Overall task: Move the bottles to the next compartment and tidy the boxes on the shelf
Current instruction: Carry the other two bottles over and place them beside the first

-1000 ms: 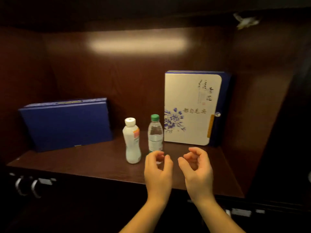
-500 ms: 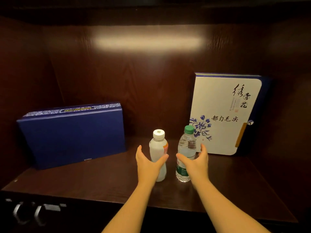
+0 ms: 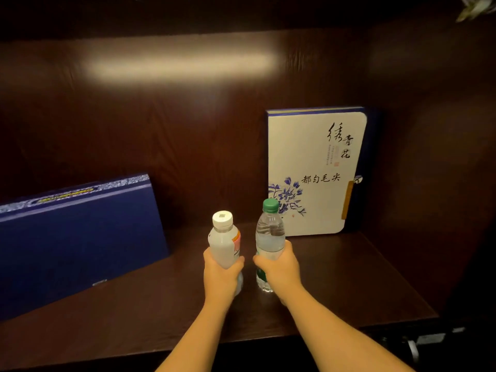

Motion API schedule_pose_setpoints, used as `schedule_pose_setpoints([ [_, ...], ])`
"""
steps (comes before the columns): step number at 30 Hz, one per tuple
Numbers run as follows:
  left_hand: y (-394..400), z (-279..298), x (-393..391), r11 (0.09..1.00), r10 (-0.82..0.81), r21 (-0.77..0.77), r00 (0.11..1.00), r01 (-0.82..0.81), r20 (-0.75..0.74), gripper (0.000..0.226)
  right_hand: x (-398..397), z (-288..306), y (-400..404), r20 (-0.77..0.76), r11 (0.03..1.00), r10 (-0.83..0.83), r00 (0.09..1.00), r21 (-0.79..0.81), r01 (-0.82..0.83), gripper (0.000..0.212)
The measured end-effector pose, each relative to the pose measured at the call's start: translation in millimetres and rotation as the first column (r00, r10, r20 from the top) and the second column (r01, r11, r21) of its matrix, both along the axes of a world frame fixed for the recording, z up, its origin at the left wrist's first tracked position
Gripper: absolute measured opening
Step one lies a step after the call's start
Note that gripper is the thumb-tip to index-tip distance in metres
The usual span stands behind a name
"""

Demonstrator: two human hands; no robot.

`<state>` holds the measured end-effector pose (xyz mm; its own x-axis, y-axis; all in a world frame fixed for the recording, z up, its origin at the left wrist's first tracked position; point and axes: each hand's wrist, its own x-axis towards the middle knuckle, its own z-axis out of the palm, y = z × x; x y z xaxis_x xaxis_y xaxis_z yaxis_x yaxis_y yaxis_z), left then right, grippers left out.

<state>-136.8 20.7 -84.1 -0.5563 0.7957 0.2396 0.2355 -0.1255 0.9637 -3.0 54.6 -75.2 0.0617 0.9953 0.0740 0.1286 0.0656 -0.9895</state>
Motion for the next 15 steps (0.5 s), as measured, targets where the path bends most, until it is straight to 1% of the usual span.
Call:
schedule_pose_setpoints([
  [4,-13,9,20,0.998,-0.049,0.034,0.999,0.048,0.006,0.058,18,3,-26,-0.070,1.000,-0.029,0.997,0.007,0.030,0.044],
  [6,-26,19,38,0.992,-0.108,0.066,0.994,0.108,0.003,0.060,34,5,-43,-0.096,0.999,-0.048,0.994,0.018,0.050,0.044],
  [8,-40,30,64,0.973,-0.204,0.115,0.979,0.202,0.003,0.061,55,4,-62,-0.121,0.996,-0.080,0.989,0.038,0.085,0.046],
  [11,-63,45,111,0.919,-0.360,0.170,0.933,0.356,-0.009,0.057,100,3,-91,-0.101,0.986,-0.147,0.984,0.063,0.154,0.047],
  [15,-85,59,185,0.825,-0.545,0.179,0.838,0.536,0.001,0.055,176,10,-122,-0.023,0.960,-0.272,0.962,0.063,0.272,0.032],
])
